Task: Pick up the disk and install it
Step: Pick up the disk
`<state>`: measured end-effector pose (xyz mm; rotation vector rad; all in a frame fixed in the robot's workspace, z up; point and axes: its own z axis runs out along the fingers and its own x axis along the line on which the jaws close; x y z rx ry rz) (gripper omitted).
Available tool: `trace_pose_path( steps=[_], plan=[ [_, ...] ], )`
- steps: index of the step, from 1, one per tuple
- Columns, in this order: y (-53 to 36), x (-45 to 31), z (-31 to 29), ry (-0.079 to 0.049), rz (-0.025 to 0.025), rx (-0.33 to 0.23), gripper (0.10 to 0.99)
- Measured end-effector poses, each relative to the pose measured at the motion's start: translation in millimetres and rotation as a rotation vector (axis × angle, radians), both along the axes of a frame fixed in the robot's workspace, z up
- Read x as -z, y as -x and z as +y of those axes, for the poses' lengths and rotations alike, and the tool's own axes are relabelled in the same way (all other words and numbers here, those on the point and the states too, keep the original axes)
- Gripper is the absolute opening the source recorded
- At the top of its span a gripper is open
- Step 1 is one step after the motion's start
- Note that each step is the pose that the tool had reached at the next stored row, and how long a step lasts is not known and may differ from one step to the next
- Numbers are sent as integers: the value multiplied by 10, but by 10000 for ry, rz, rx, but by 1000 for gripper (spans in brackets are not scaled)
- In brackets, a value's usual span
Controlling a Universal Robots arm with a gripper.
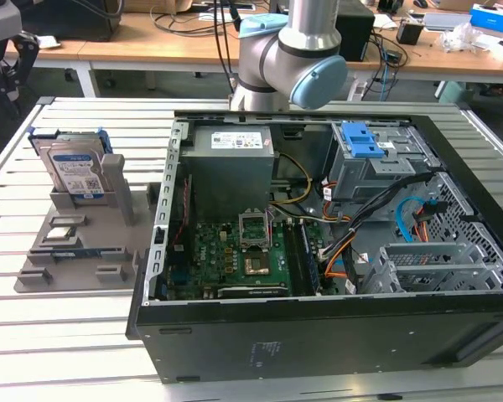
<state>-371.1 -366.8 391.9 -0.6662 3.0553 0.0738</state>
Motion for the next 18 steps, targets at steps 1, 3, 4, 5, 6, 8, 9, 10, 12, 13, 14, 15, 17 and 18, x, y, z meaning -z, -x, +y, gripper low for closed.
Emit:
trace_pose_path(
  steps=[1, 3, 4, 5, 6, 8, 9, 10, 12, 13, 14, 15, 17, 18],
  plan=[
    [0, 0, 0, 0, 0, -135, 106],
    [0, 0, 0, 0, 0, -376, 106],
    [0, 0, 0, 0, -1, -476, 106],
    [0, 0, 0, 0, 0, -578, 106],
    [0, 0, 0, 0, 0, -680, 106],
    [0, 0, 0, 0, 0, -1086, 106],
    [0, 0, 0, 0, -1, -1225, 106],
    [0, 0, 0, 0, -1, -1321, 106],
    [0, 0, 0, 0, 0, -1624, 106],
    [0, 0, 0, 0, -1, -1751, 106],
    [0, 0, 0, 0, 0, -1928, 106],
    [0, 0, 0, 0, -1, -2132, 106],
    [0, 0, 0, 0, -1, -2504, 106],
    [0, 0, 0, 0, -1, -2649, 106]
  ],
)
